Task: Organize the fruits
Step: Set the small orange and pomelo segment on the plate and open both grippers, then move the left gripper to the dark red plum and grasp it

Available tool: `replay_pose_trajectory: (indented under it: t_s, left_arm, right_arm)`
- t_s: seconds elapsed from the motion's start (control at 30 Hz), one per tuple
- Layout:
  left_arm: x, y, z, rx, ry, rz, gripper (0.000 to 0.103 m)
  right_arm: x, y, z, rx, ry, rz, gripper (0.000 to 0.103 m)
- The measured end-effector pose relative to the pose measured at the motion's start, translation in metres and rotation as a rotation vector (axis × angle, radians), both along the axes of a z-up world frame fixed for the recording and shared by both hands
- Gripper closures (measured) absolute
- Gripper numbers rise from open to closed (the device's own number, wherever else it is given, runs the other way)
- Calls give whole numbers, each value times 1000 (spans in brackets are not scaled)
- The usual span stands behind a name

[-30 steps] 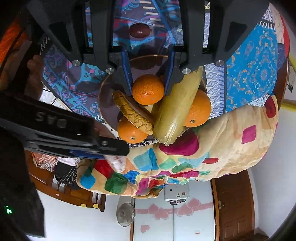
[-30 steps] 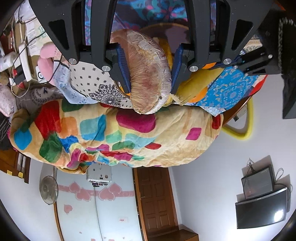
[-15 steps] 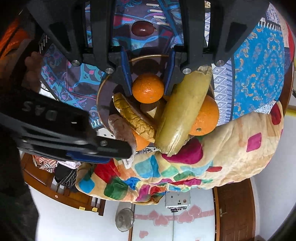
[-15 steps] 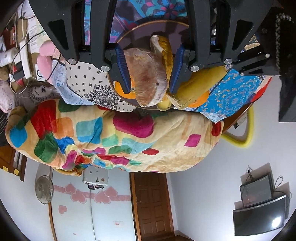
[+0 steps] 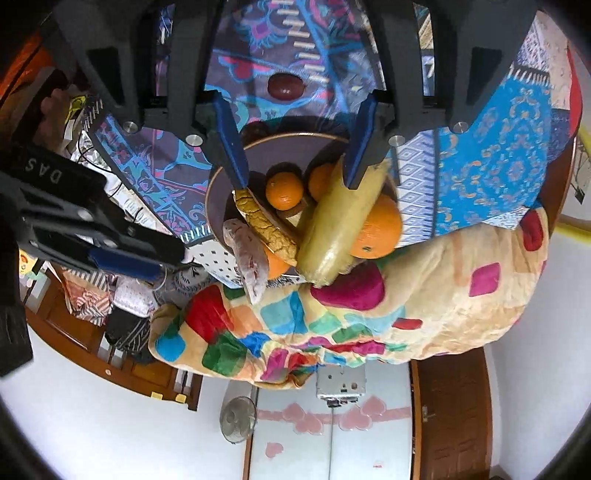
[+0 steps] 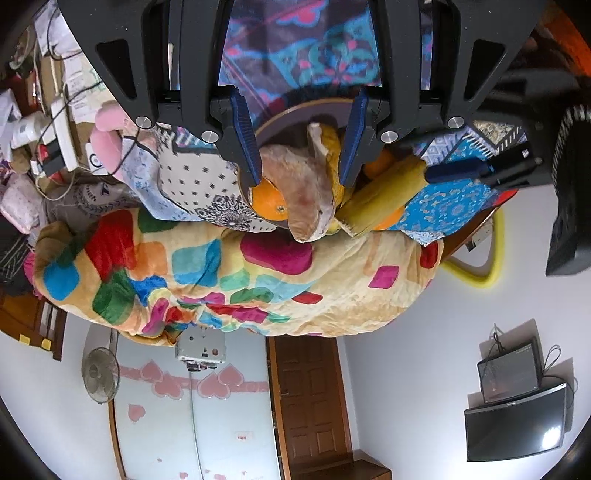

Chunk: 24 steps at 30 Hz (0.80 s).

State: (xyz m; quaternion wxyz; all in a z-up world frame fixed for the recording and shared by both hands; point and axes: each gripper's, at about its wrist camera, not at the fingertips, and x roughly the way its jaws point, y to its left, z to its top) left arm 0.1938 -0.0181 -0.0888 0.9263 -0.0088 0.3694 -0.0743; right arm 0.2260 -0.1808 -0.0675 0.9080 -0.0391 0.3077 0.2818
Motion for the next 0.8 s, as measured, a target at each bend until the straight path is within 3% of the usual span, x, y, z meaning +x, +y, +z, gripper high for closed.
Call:
replay_pose_trajectory:
  t_s: [0.33,0.8]
  left_arm:
    - [-31,14,6,20,-10,51,42]
    - [-34,11,-54,-20,147,32,42]
  right_arm:
    - [-34,-10,4,8,-15,7,58]
    - [-55,-17,-37,-48,46,8,57]
